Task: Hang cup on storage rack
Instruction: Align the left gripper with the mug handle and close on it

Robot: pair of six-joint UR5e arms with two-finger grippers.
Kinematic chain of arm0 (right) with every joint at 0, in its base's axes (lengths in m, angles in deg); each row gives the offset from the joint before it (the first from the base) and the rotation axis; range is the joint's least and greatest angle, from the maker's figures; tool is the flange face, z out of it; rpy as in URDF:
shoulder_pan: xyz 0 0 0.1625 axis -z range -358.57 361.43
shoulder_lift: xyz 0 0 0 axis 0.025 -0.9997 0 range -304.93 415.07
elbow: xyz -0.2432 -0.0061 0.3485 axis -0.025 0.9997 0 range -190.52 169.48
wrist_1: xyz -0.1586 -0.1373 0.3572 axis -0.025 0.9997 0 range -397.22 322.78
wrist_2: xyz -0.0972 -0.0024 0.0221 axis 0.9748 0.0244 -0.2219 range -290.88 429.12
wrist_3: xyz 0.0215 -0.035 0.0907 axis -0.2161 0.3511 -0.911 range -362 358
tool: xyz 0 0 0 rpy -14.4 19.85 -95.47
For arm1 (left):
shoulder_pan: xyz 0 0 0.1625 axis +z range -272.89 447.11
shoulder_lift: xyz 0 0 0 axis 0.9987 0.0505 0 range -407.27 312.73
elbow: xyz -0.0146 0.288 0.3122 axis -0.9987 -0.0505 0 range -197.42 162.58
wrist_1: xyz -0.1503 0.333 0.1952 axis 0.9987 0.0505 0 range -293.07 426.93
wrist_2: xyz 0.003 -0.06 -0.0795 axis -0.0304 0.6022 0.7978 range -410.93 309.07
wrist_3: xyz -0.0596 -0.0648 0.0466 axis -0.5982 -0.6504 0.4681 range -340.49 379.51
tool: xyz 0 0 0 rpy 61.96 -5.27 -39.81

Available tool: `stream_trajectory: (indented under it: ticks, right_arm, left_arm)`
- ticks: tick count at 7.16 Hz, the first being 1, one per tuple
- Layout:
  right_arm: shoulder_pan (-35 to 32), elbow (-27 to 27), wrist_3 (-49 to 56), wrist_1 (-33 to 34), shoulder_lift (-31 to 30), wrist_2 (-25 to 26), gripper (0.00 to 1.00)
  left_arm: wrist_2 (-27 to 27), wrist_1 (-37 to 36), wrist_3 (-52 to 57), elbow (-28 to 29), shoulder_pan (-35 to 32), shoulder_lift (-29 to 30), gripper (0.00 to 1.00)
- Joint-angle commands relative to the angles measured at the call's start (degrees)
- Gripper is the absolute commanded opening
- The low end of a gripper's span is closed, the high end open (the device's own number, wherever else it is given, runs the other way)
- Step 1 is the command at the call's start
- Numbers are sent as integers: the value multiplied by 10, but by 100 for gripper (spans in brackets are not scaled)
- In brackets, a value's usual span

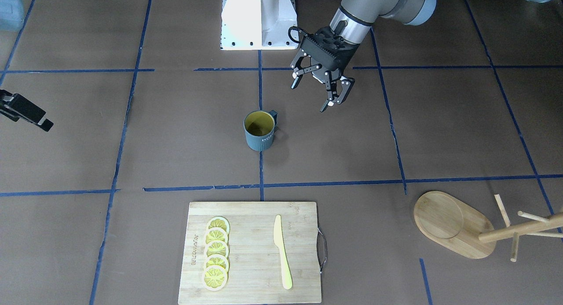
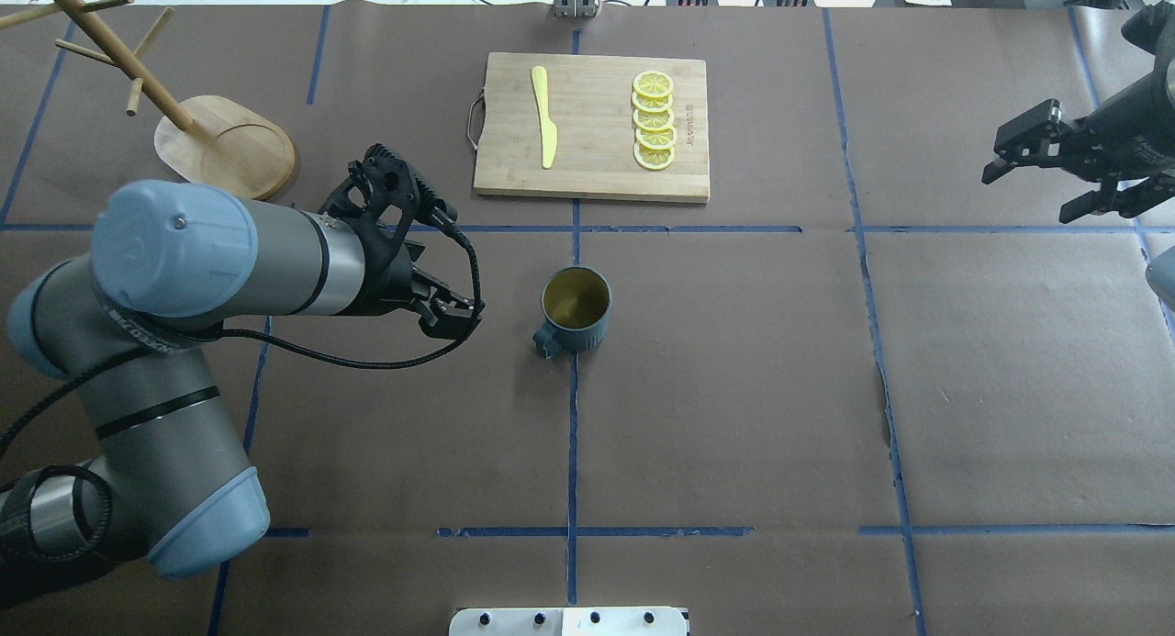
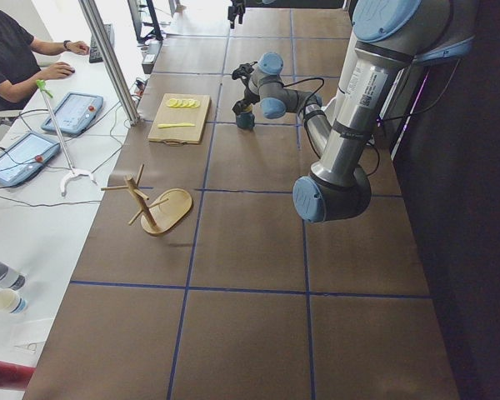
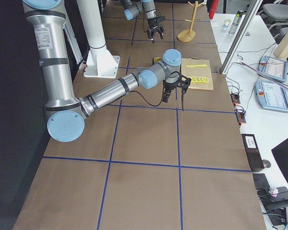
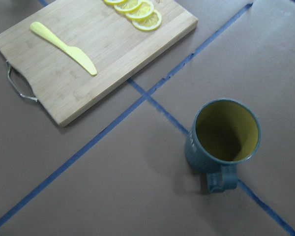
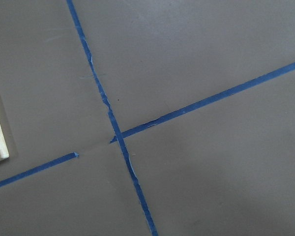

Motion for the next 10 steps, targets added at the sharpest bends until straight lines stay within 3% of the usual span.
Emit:
stream_trajectory:
  ticks: [1,3,5,8,10]
  right_arm:
    - [-14,13,77,1,-26,0,100]
    - [-17,14,90,1,-37,-10,100]
    - [-29,13,116,0,-52,-19,100]
    - [-37,13,124,-2,-65,11,100]
    - [-65,13,244,-1,-101,4,100]
  left_arm:
    - [-53,91,-8,54,34,1,100]
    - [-71,152,-10,77,42,2,99]
    - [-146,262,-10,128,79,1,99]
    - [-154,369,-13,200,97,2,98]
    - [-166,375,-14,207,116,2,94]
